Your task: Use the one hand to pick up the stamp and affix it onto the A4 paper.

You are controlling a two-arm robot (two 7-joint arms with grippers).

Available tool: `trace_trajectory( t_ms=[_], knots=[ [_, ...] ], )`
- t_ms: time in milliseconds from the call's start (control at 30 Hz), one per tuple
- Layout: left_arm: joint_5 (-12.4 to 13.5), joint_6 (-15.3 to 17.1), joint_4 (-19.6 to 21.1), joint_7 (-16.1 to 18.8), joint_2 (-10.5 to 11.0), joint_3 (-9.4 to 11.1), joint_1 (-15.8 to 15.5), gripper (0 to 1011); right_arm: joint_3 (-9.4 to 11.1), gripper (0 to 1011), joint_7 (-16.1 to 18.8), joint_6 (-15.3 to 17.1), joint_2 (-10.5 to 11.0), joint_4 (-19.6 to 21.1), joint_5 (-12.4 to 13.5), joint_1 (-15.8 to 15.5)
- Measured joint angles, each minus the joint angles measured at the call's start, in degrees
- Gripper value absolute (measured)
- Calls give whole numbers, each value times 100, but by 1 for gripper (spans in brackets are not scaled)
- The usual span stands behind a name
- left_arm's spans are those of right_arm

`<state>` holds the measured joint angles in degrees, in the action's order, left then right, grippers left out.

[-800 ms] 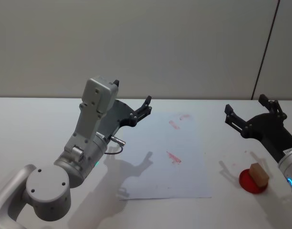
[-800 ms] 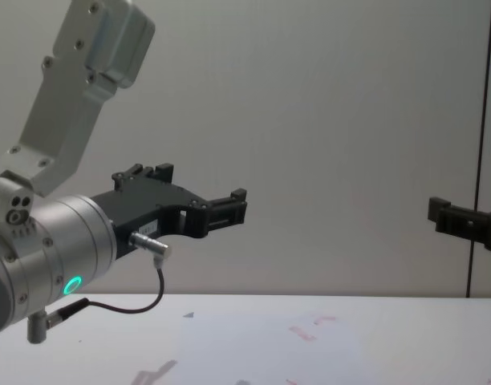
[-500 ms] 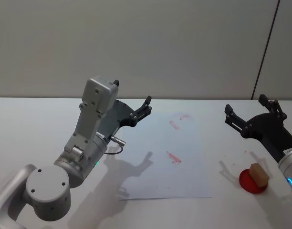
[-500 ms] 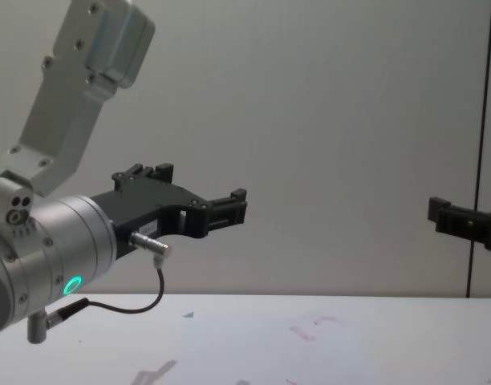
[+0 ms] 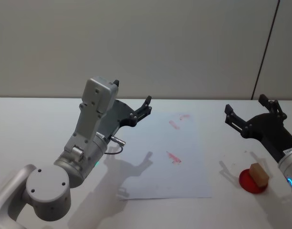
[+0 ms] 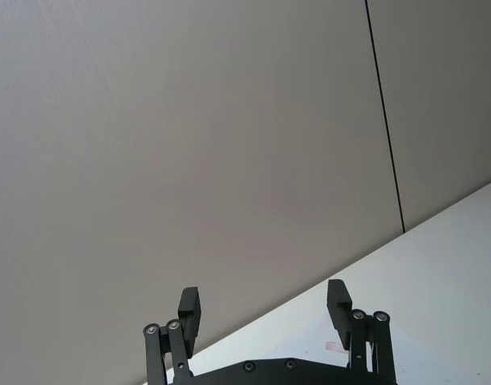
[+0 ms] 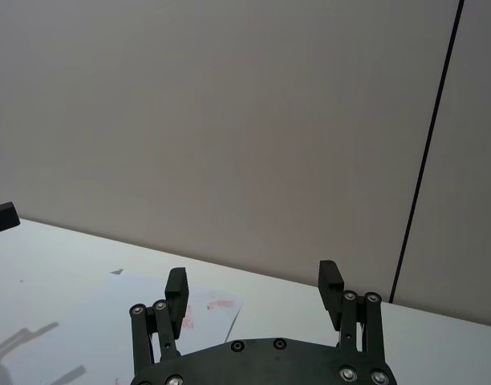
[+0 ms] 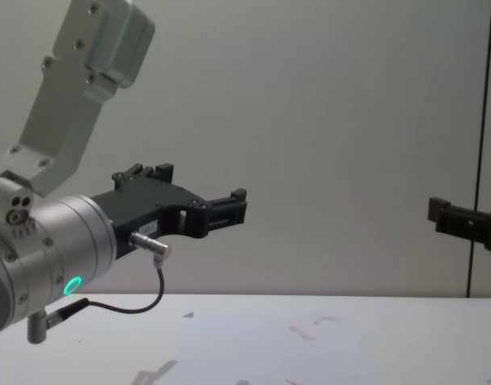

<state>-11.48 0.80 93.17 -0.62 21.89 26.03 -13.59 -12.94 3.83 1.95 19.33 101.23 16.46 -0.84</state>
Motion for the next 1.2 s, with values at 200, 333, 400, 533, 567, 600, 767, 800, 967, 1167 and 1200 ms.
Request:
trace_trajectory(
  t_ms=[200,333,400,533,567,600,767,800,967,1167,1200],
  knots=[
    [0,0,0,0,0,0,0,1003,0,1001,0,0,0,0,0,0],
    [0,0,0,0,0,0,0,1003,0,1001,0,0,0,0,0,0],
    [0,0,0,0,0,0,0,1003,0,1001,0,0,0,0,0,0],
    [0,0,0,0,0,0,0,1003,0,1001,0,0,0,0,0,0],
    [0,0,0,0,0,0,0,1003,0,1001,0,0,0,0,0,0],
    [0,0,0,0,0,0,0,1003,0,1001,0,0,0,-1,0,0],
    [0,0,0,0,0,0,0,1003,22,1001,2,0,34,4,13,-21],
    [0,0,0,0,0,0,0,1003,44,1001,4,4,64,19,37,-46],
    [0,0,0,0,0,0,0,1003,123,1001,-2,65,204,145,149,-199],
    [0,0,0,0,0,0,0,1003,215,1001,-86,222,391,360,313,-483],
    [0,0,0,0,0,0,0,1003,240,1001,-123,280,449,430,370,-587]
  ],
)
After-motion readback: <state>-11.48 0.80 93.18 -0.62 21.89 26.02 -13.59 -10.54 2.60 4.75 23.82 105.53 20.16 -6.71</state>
